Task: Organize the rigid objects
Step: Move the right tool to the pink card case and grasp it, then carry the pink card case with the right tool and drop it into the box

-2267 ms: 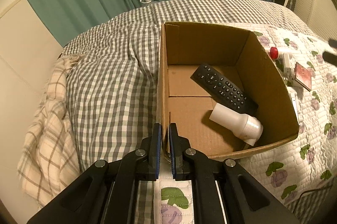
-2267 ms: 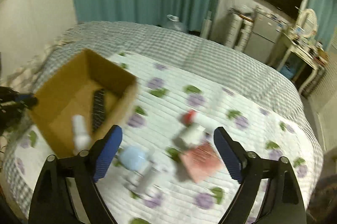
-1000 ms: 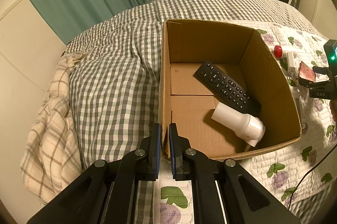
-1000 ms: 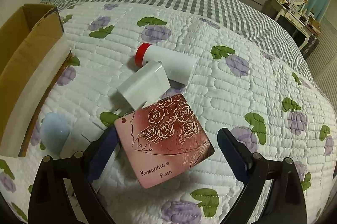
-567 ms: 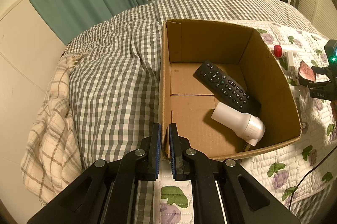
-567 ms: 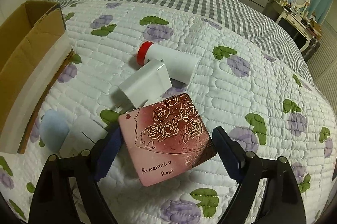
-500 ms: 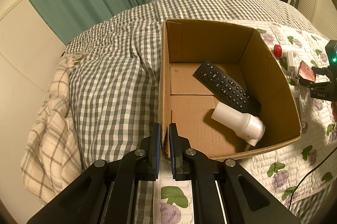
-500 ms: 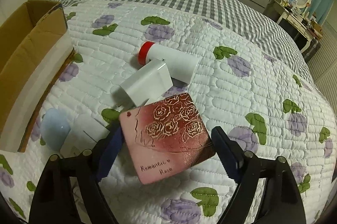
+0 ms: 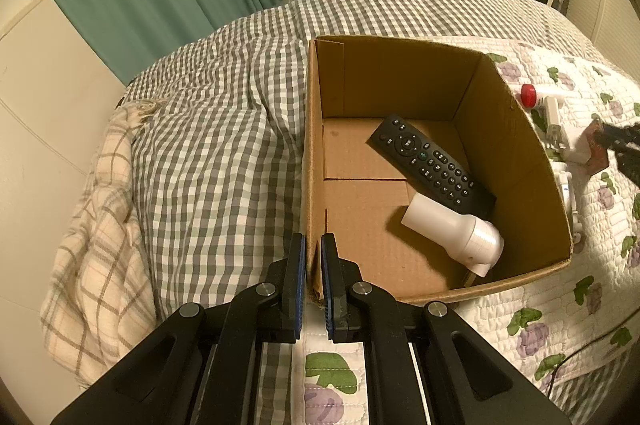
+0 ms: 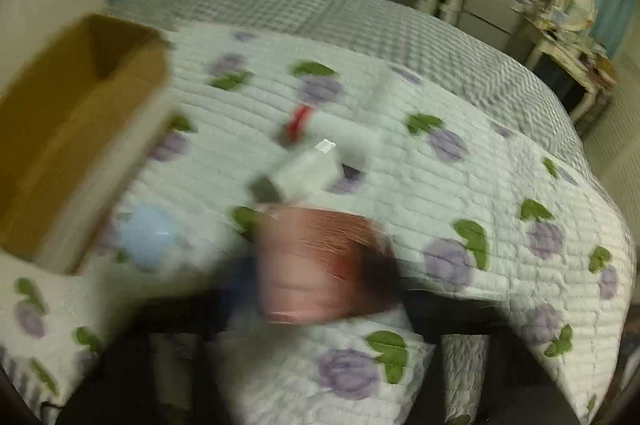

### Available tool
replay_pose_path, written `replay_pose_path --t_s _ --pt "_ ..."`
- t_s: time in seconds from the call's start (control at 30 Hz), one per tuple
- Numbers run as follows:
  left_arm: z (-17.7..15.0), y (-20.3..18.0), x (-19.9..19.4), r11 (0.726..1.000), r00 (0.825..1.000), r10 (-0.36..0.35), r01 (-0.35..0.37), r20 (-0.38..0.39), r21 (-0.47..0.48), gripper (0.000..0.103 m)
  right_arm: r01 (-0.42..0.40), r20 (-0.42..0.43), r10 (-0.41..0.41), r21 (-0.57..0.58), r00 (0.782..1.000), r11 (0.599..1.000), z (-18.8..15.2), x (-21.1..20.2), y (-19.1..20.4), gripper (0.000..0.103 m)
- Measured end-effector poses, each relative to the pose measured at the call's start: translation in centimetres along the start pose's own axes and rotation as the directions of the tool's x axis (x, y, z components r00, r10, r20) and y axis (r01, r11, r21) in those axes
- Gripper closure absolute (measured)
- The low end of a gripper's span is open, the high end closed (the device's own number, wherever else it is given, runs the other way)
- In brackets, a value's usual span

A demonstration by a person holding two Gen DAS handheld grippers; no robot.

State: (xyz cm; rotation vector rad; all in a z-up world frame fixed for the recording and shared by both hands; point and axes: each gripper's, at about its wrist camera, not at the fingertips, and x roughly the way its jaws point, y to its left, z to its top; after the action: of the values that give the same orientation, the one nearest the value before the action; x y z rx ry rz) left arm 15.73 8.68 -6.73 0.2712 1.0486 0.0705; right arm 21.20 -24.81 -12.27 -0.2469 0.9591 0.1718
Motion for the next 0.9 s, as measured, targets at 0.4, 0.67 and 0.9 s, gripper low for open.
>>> replay_pose_path --t_s 0.4,0.67,0.9 --pt "0.1 0.0 0.0 1.000 1.000 0.000 0.000 0.001 0.003 0.095 -0.036 -0.042 0.038 0.058 0.998 0.998 -0.2 -1.0 -1.7 0.091" --pt "0.1 0.0 0.0 1.000 1.000 -0.003 0.003 0.002 0.005 0.095 -0.036 0.016 0.035 0.056 0.999 0.998 0.9 -4.3 -2.1 0.094" --pt "0.2 0.1 0.0 1.000 1.000 -0.017 0.017 0.002 -0.002 0.095 -0.069 0.120 0.071 -0.021 0.990 0.997 4.3 -9.4 0.5 0.094"
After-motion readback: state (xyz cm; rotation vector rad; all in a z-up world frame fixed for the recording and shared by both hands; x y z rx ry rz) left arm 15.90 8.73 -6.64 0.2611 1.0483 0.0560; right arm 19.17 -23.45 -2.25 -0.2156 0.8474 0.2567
